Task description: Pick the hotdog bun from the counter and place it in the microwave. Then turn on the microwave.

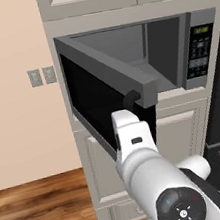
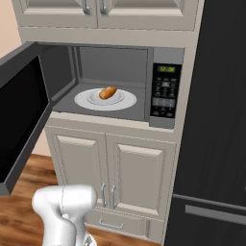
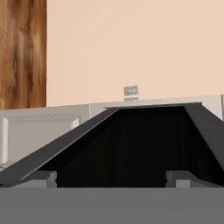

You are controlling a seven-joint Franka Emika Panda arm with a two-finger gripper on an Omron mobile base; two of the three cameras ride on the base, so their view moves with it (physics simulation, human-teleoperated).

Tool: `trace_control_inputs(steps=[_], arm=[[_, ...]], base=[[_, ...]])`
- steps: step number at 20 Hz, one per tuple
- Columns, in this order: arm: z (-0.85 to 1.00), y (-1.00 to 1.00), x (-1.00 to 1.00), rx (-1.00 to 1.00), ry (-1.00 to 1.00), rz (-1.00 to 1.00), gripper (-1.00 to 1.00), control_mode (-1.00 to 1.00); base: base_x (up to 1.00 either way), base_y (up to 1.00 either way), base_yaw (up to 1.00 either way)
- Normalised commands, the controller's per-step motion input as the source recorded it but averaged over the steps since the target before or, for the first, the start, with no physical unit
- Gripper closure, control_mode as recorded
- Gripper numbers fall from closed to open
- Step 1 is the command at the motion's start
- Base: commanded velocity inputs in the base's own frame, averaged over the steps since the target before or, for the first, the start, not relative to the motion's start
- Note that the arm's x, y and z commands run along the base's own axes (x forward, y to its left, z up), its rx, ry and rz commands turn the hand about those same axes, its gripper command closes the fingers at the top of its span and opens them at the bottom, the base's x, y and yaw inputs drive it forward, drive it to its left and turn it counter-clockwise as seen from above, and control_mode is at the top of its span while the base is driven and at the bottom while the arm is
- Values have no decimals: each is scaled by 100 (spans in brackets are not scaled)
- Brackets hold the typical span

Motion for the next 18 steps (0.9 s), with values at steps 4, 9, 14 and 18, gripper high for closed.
trace_control_inputs(steps=[4,9,14,18], arm=[[4,-29,6,0,0,-2,-100,-100],[2,-30,15,0,3,-3,-100,-100],[0,-31,24,0,10,-12,-100,-100],[0,-31,30,0,9,-15,-100,-100]], base=[[0,0,0],[0,0,0],[0,0,0],[0,0,0]])
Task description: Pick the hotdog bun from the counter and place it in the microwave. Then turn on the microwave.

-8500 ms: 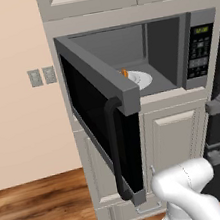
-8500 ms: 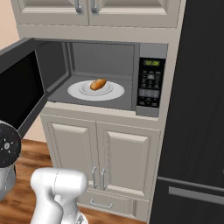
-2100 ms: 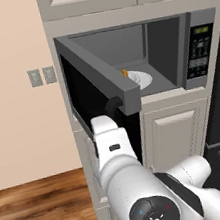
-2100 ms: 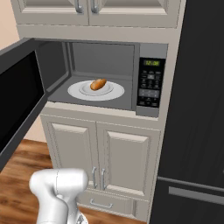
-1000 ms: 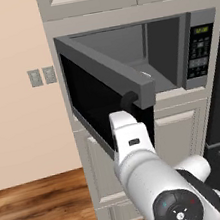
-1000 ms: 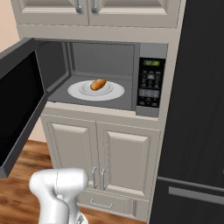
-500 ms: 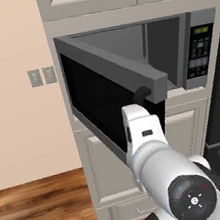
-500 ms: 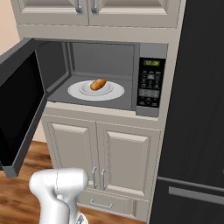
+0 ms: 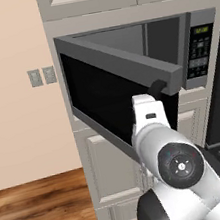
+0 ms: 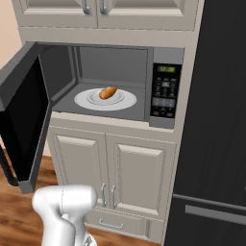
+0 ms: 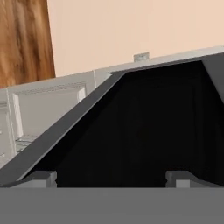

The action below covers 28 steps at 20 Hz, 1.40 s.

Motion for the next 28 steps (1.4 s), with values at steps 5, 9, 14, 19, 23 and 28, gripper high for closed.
trace_control_inputs(steps=[5,9,14,19,23,28], arm=[[1,-37,22,0,4,-17,-100,-100],[0,-37,26,0,4,-16,-100,-100],[0,-38,28,1,4,-17,-100,-100],[0,-36,31,1,1,-14,-100,-100],[0,-33,32,0,0,-7,-100,-100],[0,-35,33,0,0,-6,-100,-100]], base=[[0,0,0],[0,0,0],[0,0,0],[0,0,0],[0,0,0],[0,0,0]])
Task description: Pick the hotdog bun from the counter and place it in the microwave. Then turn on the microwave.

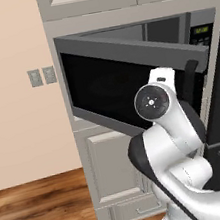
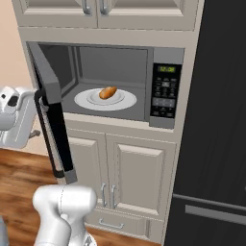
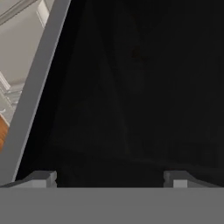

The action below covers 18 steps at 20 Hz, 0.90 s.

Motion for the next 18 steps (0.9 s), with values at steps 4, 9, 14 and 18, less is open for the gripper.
trace_control_inputs(steps=[4,9,14,18], arm=[[0,-35,32,1,0,-2,-100,-100],[1,-36,28,2,0,0,-100,-100],[1,-35,27,4,0,0,-100,-100],[0,-33,34,4,0,0,-100,-100]], base=[[0,0,0],[0,0,0],[0,0,0],[0,0,0]])
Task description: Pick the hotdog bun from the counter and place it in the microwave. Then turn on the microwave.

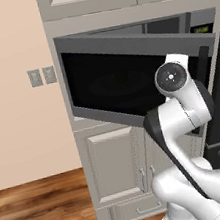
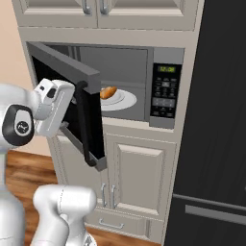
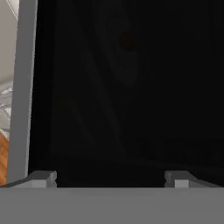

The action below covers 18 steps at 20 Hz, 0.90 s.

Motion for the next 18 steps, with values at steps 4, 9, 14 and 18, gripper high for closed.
trace_control_inputs(steps=[4,9,14,18], arm=[[0,-29,34,3,0,0,-100,-100],[0,-27,35,3,1,1,-100,-100],[0,-28,34,3,0,5,-100,-100],[0,-27,38,3,2,4,-100,-100]], base=[[0,0,0],[0,0,0],[0,0,0],[0,0,0]])
